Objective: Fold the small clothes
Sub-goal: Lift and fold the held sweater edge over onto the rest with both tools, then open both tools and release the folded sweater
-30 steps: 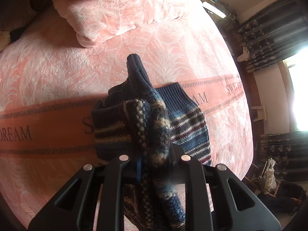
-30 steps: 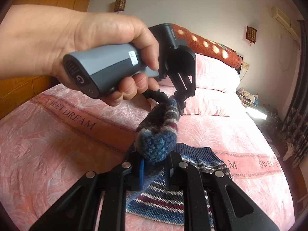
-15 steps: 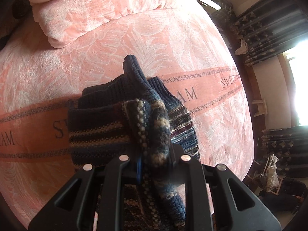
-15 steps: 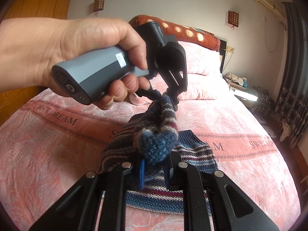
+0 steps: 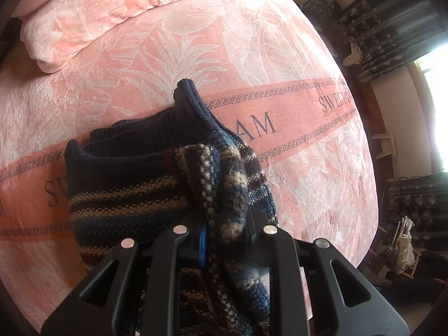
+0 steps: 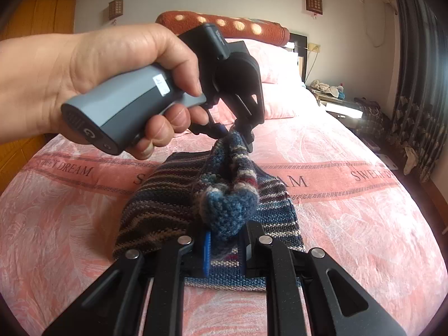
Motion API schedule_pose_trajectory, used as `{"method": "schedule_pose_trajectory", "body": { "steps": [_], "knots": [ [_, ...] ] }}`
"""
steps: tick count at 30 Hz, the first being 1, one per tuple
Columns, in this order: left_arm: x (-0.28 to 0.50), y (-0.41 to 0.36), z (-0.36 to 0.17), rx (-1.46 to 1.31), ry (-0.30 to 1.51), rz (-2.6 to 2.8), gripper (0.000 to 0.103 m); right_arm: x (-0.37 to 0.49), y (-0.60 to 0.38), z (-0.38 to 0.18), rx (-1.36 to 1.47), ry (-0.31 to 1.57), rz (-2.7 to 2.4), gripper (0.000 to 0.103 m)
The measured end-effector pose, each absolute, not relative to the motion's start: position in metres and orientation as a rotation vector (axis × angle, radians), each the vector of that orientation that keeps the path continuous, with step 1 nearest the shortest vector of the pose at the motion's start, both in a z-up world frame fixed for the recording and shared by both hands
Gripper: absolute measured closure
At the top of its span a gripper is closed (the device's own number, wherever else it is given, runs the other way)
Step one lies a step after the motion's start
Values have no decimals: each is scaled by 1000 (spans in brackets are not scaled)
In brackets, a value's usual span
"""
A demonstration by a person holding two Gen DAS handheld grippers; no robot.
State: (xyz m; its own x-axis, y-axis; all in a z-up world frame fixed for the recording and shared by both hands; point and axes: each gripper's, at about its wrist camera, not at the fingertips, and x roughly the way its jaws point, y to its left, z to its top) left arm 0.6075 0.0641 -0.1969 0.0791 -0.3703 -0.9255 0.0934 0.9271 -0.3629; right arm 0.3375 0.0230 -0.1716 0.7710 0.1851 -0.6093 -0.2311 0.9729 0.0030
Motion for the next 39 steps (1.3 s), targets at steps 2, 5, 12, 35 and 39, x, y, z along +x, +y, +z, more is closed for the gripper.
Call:
{"method": "schedule_pose_trajectory", "body": {
  "steps": [2, 5, 12, 35, 39],
  "knots": [
    [608, 56, -202, -229, 1458, -350, 86, 339, 15, -175, -58, 663, 218, 89],
    [609, 44, -208, -209, 1456, -342, 86, 341, 4, -180, -34, 678, 207, 89],
    [610, 19, -222, -164, 1461, -320, 86, 345, -21, -194, 17, 723, 185, 90],
    [606, -1, -217, -135, 1272, -312, 46, 372, -126, -264, 588, 1004, 395, 71],
    [584, 27, -188, -116, 1199, -360, 39, 380, -148, -264, 716, 1001, 523, 57]
  ]
}}
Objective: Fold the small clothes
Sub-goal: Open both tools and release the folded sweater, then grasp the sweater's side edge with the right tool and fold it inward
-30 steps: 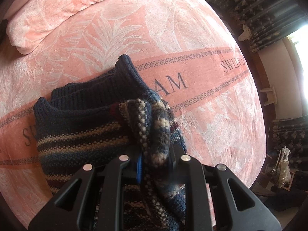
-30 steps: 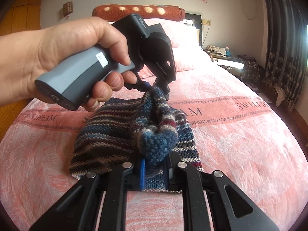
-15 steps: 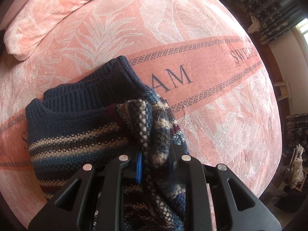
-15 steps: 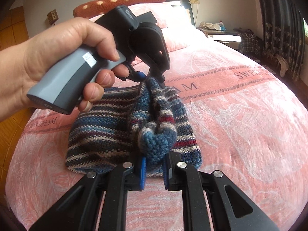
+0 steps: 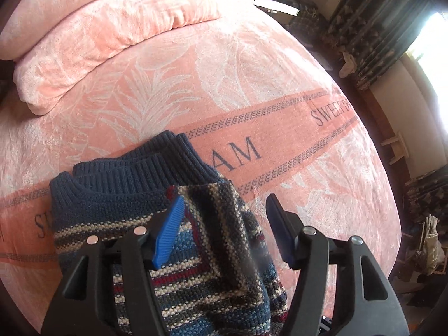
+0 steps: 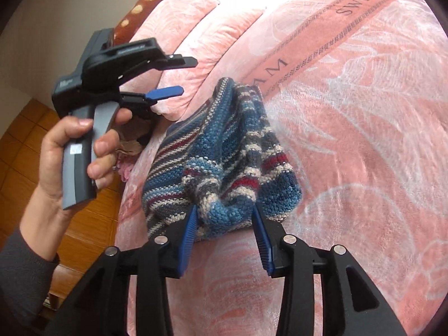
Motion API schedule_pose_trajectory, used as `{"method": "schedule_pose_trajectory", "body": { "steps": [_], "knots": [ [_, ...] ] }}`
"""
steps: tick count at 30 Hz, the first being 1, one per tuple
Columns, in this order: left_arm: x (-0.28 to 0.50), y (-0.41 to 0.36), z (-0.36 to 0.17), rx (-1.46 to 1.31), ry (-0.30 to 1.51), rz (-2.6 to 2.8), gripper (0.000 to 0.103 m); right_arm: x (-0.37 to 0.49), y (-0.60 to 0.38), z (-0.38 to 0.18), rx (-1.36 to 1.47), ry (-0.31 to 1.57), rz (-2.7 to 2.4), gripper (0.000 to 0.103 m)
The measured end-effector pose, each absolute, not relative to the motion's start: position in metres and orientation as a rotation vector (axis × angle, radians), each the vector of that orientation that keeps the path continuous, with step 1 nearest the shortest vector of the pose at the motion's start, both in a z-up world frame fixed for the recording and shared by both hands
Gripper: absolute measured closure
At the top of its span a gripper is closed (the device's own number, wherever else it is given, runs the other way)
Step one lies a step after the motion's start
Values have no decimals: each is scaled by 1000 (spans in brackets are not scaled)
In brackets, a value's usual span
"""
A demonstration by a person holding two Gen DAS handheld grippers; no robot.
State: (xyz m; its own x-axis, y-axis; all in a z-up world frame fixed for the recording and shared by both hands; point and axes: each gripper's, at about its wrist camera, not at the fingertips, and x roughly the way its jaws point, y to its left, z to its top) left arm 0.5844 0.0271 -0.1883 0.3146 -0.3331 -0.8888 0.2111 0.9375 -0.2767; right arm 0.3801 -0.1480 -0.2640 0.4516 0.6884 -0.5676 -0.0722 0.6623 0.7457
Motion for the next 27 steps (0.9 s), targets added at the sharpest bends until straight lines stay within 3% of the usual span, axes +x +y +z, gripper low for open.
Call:
{"method": "schedule_pose_trajectory", "body": {
  "steps": [2, 10, 15, 17, 18, 21, 24, 27],
  "knots": [
    [566, 46, -182, -109, 1181, -389, 37, 390, -154, -262, 704, 1027, 559, 48],
    [491, 134, -207, -363, 1195, -478, 33, 469, -166, -239, 769, 1079, 681, 44],
    [465, 152, -220, -475, 1179, -529, 33, 518, -114, -266, 674, 1313, 679, 43],
    [461, 153, -223, -492, 1176, -547, 33, 525, -104, -279, 630, 1372, 653, 81],
    [460, 152, -222, -498, 1175, -565, 33, 526, -108, -273, 636, 1341, 666, 90],
    [458, 146, -223, -507, 1168, -634, 33, 526, -136, -260, 692, 1213, 643, 92],
    [460, 135, -238, -515, 1207, -664, 33, 527, -142, -290, 637, 1276, 536, 92],
    [462, 131, -256, -510, 1254, -661, 31, 524, -147, -290, 700, 1240, 620, 80]
  ]
}}
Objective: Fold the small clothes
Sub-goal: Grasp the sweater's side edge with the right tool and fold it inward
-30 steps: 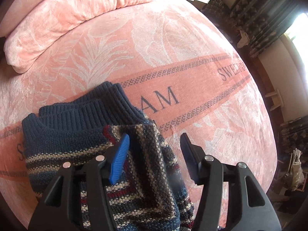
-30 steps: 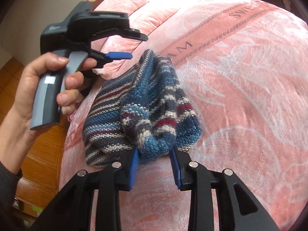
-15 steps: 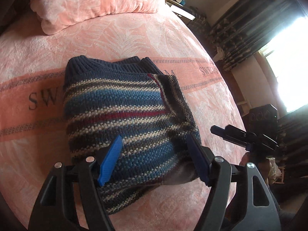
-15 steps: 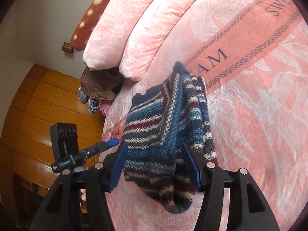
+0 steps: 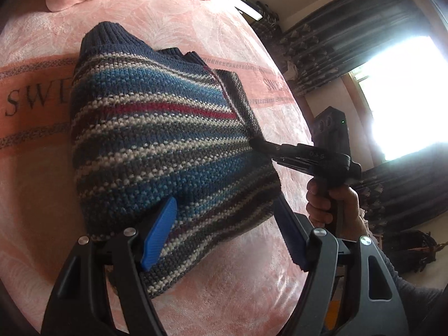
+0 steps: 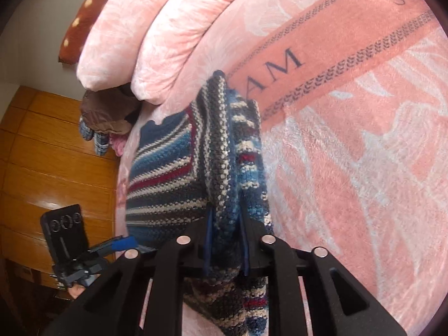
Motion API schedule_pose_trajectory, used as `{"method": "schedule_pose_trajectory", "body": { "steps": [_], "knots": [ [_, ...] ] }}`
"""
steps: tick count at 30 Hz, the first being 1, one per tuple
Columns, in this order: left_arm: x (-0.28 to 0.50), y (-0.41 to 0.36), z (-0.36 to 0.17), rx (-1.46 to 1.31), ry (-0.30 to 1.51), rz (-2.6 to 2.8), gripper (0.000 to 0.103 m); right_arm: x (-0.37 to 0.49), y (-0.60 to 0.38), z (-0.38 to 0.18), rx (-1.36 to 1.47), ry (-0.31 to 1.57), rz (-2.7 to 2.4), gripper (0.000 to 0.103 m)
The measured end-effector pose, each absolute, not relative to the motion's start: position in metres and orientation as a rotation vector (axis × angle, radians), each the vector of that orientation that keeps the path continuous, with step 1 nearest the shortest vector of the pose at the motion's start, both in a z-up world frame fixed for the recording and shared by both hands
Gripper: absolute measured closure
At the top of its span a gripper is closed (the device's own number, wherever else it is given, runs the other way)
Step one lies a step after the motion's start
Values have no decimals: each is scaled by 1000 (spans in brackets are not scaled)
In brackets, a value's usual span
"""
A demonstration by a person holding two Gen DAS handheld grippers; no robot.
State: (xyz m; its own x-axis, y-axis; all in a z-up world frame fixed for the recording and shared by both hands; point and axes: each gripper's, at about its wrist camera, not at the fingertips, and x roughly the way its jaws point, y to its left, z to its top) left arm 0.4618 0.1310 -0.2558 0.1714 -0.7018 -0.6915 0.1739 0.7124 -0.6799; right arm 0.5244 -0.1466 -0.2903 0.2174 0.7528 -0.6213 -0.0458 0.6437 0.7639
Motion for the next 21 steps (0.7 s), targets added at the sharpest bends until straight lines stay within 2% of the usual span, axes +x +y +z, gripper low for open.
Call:
{"method": "schedule_pose_trajectory", "body": {
  "steps": [3, 6, 8, 9, 10, 11, 14, 15, 16, 19, 21],
  "knots": [
    [461, 137, -258, -556, 1253, -672, 31, 533, -164, -279, 755, 1176, 583, 66],
    [458, 143, -248, -586, 1214, -695, 31, 547, -157, -281, 742, 1220, 590, 49],
    [459, 143, -239, -587, 1184, -700, 31, 552, -146, -289, 716, 1276, 615, 45],
    [461, 142, -235, -589, 1177, -699, 31, 552, -143, -288, 697, 1282, 629, 50],
    [463, 141, -234, -591, 1178, -699, 31, 552, -137, -288, 671, 1285, 651, 72],
    [465, 138, -235, -588, 1184, -692, 31, 552, -132, -285, 626, 1282, 659, 80],
    [472, 129, -255, -567, 1249, -652, 29, 543, -129, -262, 546, 1170, 675, 85],
    [474, 128, -264, -581, 1259, -652, 29, 542, -132, -259, 530, 1141, 655, 89],
    [475, 127, -268, -597, 1265, -654, 29, 542, -136, -261, 509, 1127, 612, 99],
    [477, 124, -267, -601, 1279, -654, 29, 549, -138, -291, 495, 1193, 567, 97],
    [477, 126, -260, -598, 1290, -662, 29, 551, -141, -293, 550, 1215, 618, 89]
  ]
}}
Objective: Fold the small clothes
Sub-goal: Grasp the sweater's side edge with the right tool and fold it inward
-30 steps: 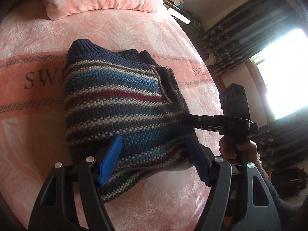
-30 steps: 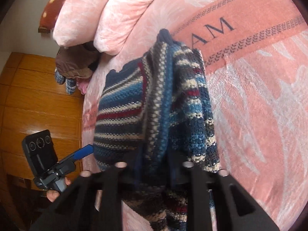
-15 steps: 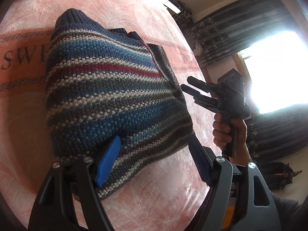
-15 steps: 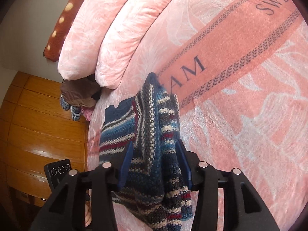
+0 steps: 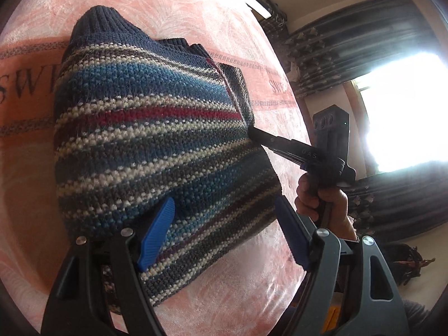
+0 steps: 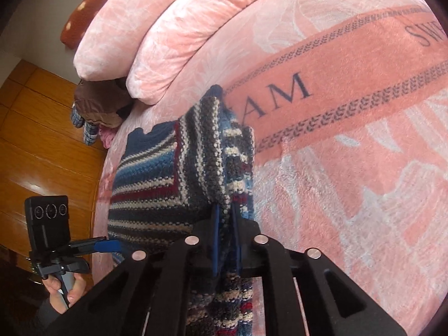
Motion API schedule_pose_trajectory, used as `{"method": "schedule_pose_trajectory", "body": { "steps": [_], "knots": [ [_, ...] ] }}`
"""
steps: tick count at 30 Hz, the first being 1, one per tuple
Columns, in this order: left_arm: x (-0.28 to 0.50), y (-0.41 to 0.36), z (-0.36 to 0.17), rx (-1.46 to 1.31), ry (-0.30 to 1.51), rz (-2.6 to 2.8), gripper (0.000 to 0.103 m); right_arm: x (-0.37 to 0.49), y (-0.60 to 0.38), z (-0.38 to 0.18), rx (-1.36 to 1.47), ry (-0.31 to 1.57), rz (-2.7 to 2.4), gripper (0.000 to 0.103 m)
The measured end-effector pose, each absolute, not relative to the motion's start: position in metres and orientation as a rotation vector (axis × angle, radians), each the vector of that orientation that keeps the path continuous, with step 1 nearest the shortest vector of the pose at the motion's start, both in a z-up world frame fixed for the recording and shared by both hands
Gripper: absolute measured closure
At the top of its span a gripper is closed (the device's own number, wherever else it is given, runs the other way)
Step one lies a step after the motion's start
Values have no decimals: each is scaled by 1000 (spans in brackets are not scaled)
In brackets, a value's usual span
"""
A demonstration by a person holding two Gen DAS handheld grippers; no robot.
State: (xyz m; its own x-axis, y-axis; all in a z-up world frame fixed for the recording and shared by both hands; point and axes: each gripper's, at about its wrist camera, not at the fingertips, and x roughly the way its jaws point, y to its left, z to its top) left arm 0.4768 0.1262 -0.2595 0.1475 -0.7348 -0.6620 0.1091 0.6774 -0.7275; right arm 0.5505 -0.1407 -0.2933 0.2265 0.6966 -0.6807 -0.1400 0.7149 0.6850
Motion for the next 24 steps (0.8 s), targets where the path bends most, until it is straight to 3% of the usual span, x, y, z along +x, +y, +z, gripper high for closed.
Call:
{"method": "schedule_pose_trajectory", "body": {
  "steps": [4, 7, 8, 9, 10, 13, 16, 18, 19, 24],
  "knots": [
    [493, 140, -230, -581, 1194, -659, 28, 569, -155, -280, 682, 1174, 620, 52],
    [516, 151, -236, -642, 1194, -616, 28, 589, -144, -287, 700, 1224, 630, 45],
    [523, 151, -243, -632, 1214, -594, 28, 593, -138, -291, 695, 1246, 633, 44],
    [530, 148, -252, -604, 1248, -568, 28, 595, -129, -294, 692, 1274, 656, 58],
    [538, 147, -261, -585, 1278, -535, 29, 596, -121, -291, 641, 1277, 668, 83],
    [550, 143, -284, -551, 1308, -493, 29, 586, -114, -266, 532, 1139, 663, 85],
    [553, 140, -281, -539, 1303, -496, 29, 590, -110, -296, 476, 1231, 570, 83],
    [549, 146, -271, -549, 1293, -471, 32, 589, -113, -300, 500, 1241, 576, 79],
    [545, 147, -260, -524, 1270, -465, 32, 588, -117, -294, 525, 1237, 586, 72],
    [527, 136, -216, -473, 1125, -599, 31, 560, -132, -246, 560, 1113, 663, 70]
  ]
}}
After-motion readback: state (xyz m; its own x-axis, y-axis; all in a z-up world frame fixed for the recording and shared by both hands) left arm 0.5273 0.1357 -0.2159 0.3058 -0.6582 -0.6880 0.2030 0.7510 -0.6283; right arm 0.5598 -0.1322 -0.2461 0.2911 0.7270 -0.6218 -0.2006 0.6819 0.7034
